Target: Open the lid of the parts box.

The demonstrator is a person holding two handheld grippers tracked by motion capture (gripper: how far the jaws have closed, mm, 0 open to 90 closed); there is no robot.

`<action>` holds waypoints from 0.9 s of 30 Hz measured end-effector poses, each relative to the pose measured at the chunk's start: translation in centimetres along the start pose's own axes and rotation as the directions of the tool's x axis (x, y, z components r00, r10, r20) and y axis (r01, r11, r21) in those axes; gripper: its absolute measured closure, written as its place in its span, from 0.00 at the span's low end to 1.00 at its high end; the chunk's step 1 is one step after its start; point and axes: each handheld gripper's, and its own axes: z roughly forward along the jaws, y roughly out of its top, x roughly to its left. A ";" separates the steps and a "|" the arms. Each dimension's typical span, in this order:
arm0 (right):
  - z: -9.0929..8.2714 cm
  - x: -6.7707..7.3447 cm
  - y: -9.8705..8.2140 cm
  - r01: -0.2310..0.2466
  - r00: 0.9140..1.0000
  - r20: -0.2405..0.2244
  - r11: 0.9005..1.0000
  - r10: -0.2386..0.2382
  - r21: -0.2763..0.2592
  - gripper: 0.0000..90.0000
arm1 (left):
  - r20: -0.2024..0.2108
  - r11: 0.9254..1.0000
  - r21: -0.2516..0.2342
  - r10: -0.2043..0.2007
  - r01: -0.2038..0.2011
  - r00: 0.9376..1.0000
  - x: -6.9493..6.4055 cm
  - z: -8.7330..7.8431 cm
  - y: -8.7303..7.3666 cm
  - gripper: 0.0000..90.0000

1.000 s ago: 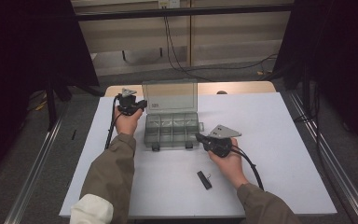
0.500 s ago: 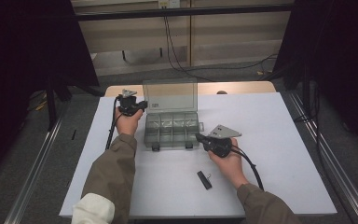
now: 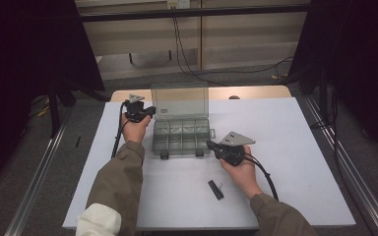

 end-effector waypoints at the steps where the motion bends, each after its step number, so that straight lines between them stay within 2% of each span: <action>1: 0.0 0.0 0.0 -0.001 1.000 -0.001 1.000 0.001 -0.001 1.00 | 0.001 1.000 0.002 0.002 -0.002 1.000 0.0 0.0 0.0 0.94; 11: 0.0 0.0 0.0 -0.005 1.000 -0.002 1.000 0.005 -0.001 1.00 | 0.007 1.000 -0.003 -0.009 0.009 1.000 0.2 -0.3 -0.2 0.93; 15: 0.0 0.0 0.0 -0.006 1.000 -0.003 1.000 0.006 -0.002 1.00 | 0.029 1.000 -0.008 -0.009 0.009 1.000 0.2 -0.6 -0.4 0.90; 16: 0.0 -0.1 0.0 -0.008 1.000 -0.003 1.000 0.008 -0.002 1.00 | 0.033 1.000 -0.016 -0.020 0.021 0.999 0.2 -0.7 -0.4 0.89; 17: 0.0 -0.1 0.0 -0.009 1.000 -0.004 1.000 0.009 -0.002 1.00 | 0.038 1.000 -0.018 -0.010 0.011 0.999 0.2 -0.8 -0.5 0.88; 19: 0.0 -0.1 0.0 -0.009 1.000 -0.006 1.000 0.009 -0.002 0.99 | 0.055 0.999 -0.034 -0.016 0.018 0.998 0.1 -1.1 -0.5 0.87; 22: 0.0 -0.2 0.0 -0.007 1.000 -0.011 1.000 0.007 -0.004 0.97 | 0.070 0.999 -0.043 0.011 -0.008 0.997 -0.1 -1.7 -0.8 0.83; 26: -0.1 -0.2 0.0 -0.010 1.000 -0.017 1.000 0.010 -0.005 0.93 | 0.110 0.998 -0.063 0.011 -0.004 0.994 -0.3 -2.6 -1.3 0.79; 27: -0.1 -0.2 0.1 -0.015 1.000 -0.019 1.000 0.015 -0.003 0.92 | 0.119 0.998 -0.063 0.021 -0.014 0.993 -0.4 -2.8 -1.4 0.79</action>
